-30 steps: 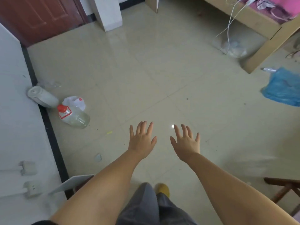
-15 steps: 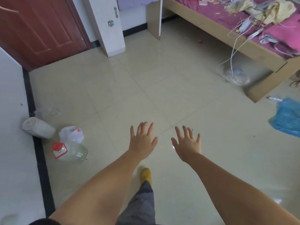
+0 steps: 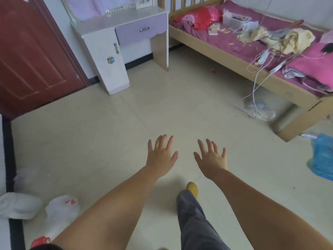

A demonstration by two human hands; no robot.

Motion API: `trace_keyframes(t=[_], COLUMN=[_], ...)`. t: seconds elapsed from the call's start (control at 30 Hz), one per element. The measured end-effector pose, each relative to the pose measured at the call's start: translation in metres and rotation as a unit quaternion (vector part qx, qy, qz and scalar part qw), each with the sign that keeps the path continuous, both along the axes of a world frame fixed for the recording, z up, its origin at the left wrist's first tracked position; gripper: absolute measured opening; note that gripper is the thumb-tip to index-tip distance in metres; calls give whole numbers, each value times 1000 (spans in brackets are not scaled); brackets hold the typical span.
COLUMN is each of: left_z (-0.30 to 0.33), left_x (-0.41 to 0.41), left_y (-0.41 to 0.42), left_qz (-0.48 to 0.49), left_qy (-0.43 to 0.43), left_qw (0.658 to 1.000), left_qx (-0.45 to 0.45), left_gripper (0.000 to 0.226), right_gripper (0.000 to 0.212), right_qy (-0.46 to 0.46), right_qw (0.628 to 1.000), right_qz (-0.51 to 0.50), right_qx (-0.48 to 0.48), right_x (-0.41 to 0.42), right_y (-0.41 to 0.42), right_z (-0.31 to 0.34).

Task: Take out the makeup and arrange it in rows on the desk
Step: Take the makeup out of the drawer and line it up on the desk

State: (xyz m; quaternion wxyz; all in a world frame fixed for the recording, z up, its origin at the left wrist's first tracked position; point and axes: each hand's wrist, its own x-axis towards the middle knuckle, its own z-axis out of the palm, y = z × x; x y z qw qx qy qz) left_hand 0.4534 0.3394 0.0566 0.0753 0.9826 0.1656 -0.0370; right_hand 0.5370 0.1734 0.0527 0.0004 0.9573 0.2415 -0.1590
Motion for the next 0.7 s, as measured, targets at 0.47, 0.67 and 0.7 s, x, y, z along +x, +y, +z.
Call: trace_keyframes(t=[0.47,0.67,0.7], left_z=[4,-2,-4], left_x=[299,416,434], left_y=[140,213,229], left_qz=[73,96,94], left_qy=[28,32,27], left_qw=[997,994,995], left_qx=[5,-30,-28], left_gripper=[60,59,59], right_gripper=[56,55,55], right_qy=[-12,-11,-14], right_qw=[997,994,994], right_qz=[80,109,108], right_qx=[-7,-15,-12], right_x=[328,443,463], right_y=[146,227,244], right_z=[11,4,3])
